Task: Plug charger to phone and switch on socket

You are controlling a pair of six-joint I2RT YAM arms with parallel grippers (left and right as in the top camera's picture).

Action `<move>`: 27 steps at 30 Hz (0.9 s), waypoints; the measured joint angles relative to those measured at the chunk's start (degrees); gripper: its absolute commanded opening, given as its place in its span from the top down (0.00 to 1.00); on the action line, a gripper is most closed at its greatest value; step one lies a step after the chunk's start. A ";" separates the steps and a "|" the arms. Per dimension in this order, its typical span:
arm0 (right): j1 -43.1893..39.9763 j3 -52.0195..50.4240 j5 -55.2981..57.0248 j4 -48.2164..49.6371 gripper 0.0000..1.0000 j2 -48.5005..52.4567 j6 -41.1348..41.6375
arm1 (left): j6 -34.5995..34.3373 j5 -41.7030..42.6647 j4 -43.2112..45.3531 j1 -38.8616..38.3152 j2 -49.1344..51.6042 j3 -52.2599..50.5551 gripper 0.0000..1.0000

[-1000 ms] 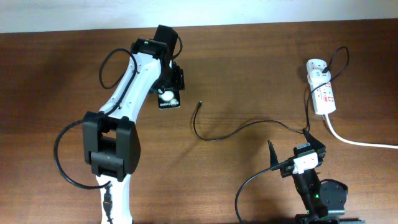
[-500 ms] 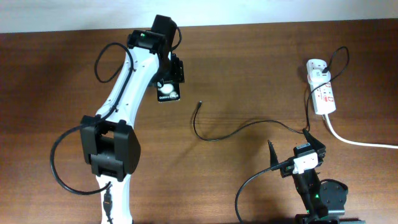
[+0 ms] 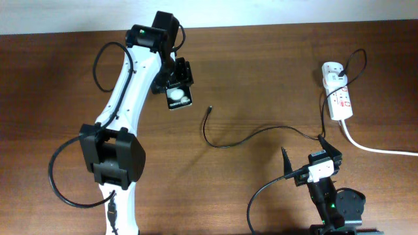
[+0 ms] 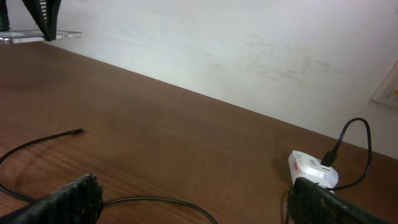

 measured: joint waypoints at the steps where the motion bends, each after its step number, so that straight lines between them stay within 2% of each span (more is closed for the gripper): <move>1: 0.00 0.00 0.00 0.00 0.01 0.00 0.02 | -0.24 1.29 -0.22 0.15 0.00 0.00 1.00; 6: 0.00 0.00 0.00 0.00 0.01 0.00 0.02 | -4.83 5.33 -3.50 1.79 0.00 0.02 1.00; 18: 0.00 0.00 0.00 0.00 0.01 0.00 0.02 | -15.28 6.58 -8.96 6.25 0.00 0.07 1.00; 27: 0.00 0.00 0.00 0.00 0.01 0.00 0.02 | -27.43 6.32 -10.43 7.34 0.00 0.09 1.00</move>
